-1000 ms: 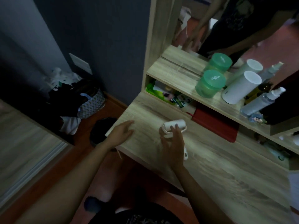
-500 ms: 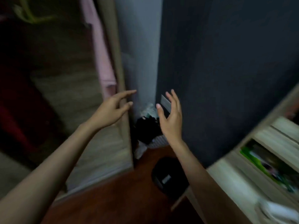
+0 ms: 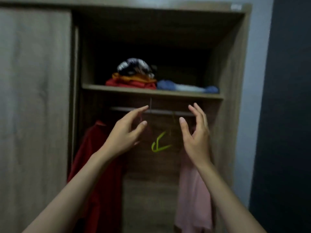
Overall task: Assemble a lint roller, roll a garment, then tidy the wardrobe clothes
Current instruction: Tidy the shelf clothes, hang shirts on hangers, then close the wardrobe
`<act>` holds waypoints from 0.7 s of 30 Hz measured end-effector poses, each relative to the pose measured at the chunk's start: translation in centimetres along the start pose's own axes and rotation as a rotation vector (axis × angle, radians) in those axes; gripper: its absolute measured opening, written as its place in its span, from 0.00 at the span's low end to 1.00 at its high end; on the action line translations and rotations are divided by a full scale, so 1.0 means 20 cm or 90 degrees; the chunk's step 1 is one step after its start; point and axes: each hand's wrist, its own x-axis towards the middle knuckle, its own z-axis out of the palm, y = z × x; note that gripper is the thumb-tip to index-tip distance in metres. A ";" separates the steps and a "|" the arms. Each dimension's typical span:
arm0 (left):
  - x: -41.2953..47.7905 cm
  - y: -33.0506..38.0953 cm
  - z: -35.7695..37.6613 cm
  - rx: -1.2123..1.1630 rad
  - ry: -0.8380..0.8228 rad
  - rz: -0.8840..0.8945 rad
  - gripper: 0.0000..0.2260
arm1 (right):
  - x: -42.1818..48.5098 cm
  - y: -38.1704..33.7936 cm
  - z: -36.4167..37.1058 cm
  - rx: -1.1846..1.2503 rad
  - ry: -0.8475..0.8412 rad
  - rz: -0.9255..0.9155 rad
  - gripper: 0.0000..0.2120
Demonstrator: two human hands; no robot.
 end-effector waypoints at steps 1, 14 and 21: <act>0.06 -0.03 -0.04 0.015 0.022 0.007 0.22 | 0.08 0.01 0.06 0.011 0.007 -0.017 0.23; 0.80 -0.32 -0.33 0.118 0.200 0.001 0.23 | 0.84 0.11 0.74 0.108 -0.051 -0.094 0.22; 1.06 -0.51 -0.42 0.143 0.127 -0.059 0.24 | 1.04 0.15 0.96 0.051 -0.119 -0.055 0.23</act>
